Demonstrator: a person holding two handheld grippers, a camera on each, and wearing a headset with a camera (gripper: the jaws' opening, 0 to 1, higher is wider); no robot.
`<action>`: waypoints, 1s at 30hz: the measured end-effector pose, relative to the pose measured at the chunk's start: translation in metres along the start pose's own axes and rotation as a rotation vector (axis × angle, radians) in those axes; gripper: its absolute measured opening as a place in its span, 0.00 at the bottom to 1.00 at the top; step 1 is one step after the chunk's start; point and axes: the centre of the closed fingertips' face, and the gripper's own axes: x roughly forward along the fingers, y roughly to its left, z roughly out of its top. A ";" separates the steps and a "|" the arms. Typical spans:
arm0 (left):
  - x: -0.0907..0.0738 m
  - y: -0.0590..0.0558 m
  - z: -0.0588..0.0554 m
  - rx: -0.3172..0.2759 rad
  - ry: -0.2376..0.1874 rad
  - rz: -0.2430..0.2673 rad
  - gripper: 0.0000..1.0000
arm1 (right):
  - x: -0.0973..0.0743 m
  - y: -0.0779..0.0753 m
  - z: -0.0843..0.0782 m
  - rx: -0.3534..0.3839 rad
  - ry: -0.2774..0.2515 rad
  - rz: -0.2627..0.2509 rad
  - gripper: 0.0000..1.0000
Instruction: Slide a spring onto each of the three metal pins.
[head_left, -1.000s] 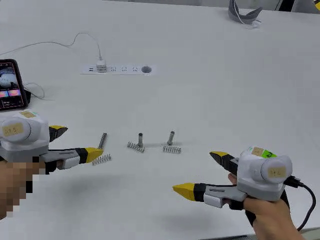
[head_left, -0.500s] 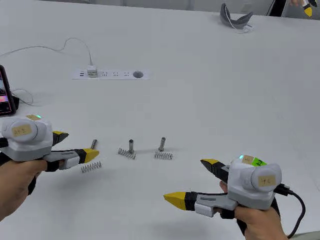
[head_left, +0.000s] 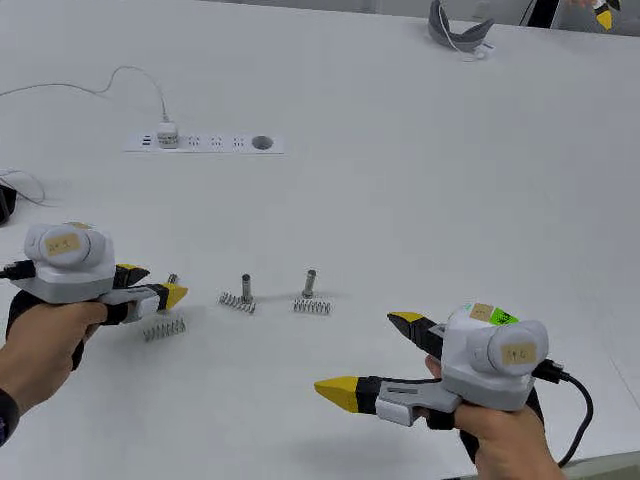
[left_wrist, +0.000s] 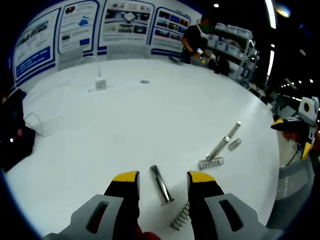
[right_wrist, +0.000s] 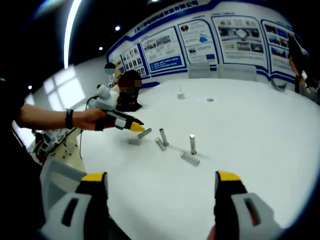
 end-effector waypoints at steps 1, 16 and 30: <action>0.004 0.001 -0.002 -0.011 0.006 0.001 0.37 | 0.000 0.000 -0.001 0.000 0.004 0.000 0.90; 0.021 0.010 -0.009 0.028 0.031 0.078 0.13 | -0.004 -0.005 -0.008 0.007 0.025 -0.011 0.89; 0.022 0.013 -0.007 0.163 0.088 0.137 0.09 | 0.000 0.002 -0.011 0.001 0.045 0.000 0.89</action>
